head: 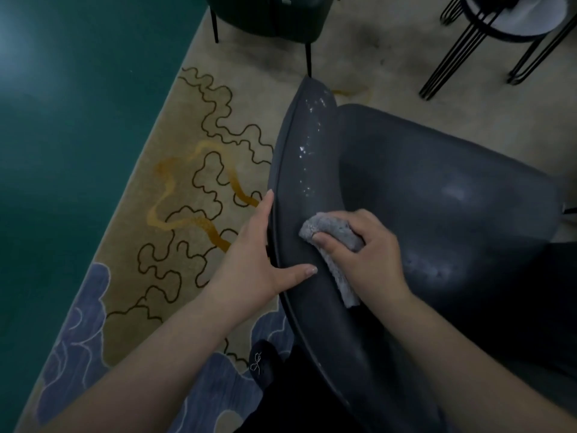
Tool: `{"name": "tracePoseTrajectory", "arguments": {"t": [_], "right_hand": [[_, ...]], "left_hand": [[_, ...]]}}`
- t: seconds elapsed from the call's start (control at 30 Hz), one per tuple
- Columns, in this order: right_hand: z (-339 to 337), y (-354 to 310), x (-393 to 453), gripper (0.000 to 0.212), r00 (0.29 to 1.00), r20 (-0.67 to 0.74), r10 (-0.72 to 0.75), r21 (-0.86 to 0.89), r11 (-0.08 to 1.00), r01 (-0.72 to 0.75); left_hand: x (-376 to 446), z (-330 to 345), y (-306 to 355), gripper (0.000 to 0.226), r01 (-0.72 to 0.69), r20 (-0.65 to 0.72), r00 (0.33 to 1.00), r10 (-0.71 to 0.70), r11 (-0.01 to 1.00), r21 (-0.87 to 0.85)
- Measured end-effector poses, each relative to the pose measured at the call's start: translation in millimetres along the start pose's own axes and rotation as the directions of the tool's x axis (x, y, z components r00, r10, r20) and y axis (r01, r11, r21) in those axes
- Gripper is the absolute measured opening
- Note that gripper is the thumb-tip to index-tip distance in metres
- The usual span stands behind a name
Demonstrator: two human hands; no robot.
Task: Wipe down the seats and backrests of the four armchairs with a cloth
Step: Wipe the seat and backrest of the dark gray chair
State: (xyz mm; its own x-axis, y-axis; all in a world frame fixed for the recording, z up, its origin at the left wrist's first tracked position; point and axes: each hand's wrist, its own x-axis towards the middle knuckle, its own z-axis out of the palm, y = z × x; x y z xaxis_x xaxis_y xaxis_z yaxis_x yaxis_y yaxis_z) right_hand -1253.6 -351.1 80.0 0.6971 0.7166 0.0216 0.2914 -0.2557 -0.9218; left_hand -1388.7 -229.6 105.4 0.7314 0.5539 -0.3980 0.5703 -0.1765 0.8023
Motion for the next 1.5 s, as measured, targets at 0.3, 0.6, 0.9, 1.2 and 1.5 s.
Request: {"name": "tracePoseTrajectory", "arguments": {"t": [0.3, 0.6, 0.9, 1.2, 1.5], "right_hand": [[22.9, -11.0, 57.1, 0.023, 0.998, -0.006, 0.063, -0.005, 0.998, -0.063], [29.1, -10.3, 80.9, 0.019, 0.993, -0.081, 0.087, -0.007, 0.996, -0.088], [31.3, -9.4, 53.5, 0.024, 0.982, -0.169, 0.081, -0.027, 0.996, -0.086], [42.8, -10.8, 79.8, 0.023, 0.950, -0.282, 0.132, -0.042, 0.988, -0.149], [44.3, -7.8, 129.7, 0.021, 0.932, -0.337, 0.135, -0.103, 0.978, -0.179]], "left_hand": [[25.4, -10.1, 2.6, 0.124, 0.006, 0.007, 1.000, -0.007, 0.997, 0.082], [48.3, -24.7, 6.7, 0.119, -0.006, 0.062, 0.998, -0.001, 0.995, 0.103], [93.5, -50.0, 9.6, 0.123, -0.078, 0.210, 0.976, 0.048, 0.987, 0.138], [134.9, -67.2, 8.7, 0.130, -0.195, 0.329, 0.936, 0.123, 0.961, 0.196], [162.4, -72.0, 14.2, 0.131, -0.195, 0.361, 0.924, 0.127, 0.968, 0.158]]}}
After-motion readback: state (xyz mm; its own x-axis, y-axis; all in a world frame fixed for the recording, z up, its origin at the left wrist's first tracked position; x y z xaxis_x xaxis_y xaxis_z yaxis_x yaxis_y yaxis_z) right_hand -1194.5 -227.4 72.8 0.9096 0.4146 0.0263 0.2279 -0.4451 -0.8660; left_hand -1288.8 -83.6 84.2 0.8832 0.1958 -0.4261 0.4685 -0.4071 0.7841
